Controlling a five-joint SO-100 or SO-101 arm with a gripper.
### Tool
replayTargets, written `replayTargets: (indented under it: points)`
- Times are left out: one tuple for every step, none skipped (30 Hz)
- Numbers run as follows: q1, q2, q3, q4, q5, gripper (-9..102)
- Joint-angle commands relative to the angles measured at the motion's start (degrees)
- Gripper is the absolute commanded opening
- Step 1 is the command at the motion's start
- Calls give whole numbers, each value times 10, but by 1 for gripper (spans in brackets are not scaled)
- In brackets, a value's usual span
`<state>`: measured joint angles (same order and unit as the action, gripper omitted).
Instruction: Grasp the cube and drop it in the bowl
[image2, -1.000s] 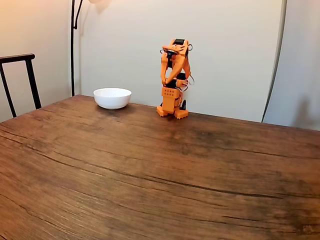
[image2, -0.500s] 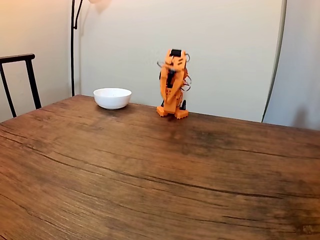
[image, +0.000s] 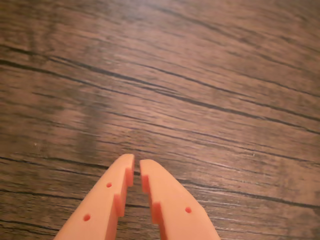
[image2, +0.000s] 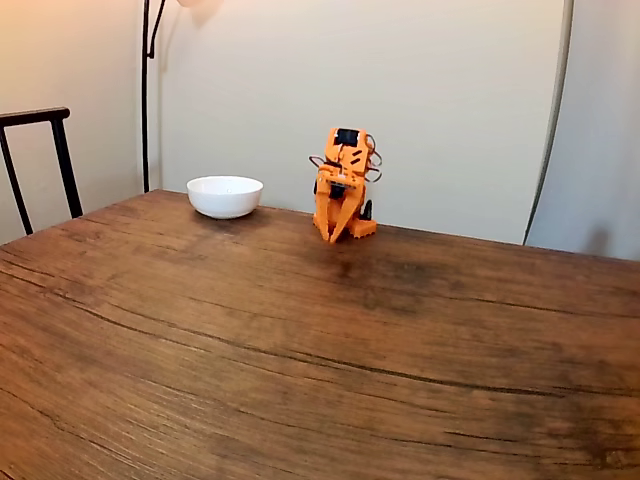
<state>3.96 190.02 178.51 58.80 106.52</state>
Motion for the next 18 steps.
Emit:
replayTargets:
  points:
    - [23, 3, -3, 4, -4, 0]
    - [31, 3, -3, 17, -4, 0]
    - [41, 3, -3, 35, -4, 0]
    - [50, 3, -3, 54, -4, 0]
    - [58, 3, -3, 75, -4, 0]
    - [66, 3, -3, 94, -4, 0]
    - [72, 3, -3, 108, -4, 0]
    - [77, 3, -3, 121, -4, 0]
    - [82, 3, -3, 133, -4, 0]
    - [87, 3, -3, 144, -4, 0]
    - [92, 3, -3, 156, -4, 0]
    - [98, 3, -3, 166, -4, 0]
    - [102, 3, -3, 176, -4, 0]
    - [107, 3, -3, 185, -4, 0]
    - [111, 3, -3, 193, -4, 0]
    - [113, 3, -3, 193, -4, 0]
    - [113, 3, -3, 193, -4, 0]
    - [112, 3, -3, 193, -4, 0]
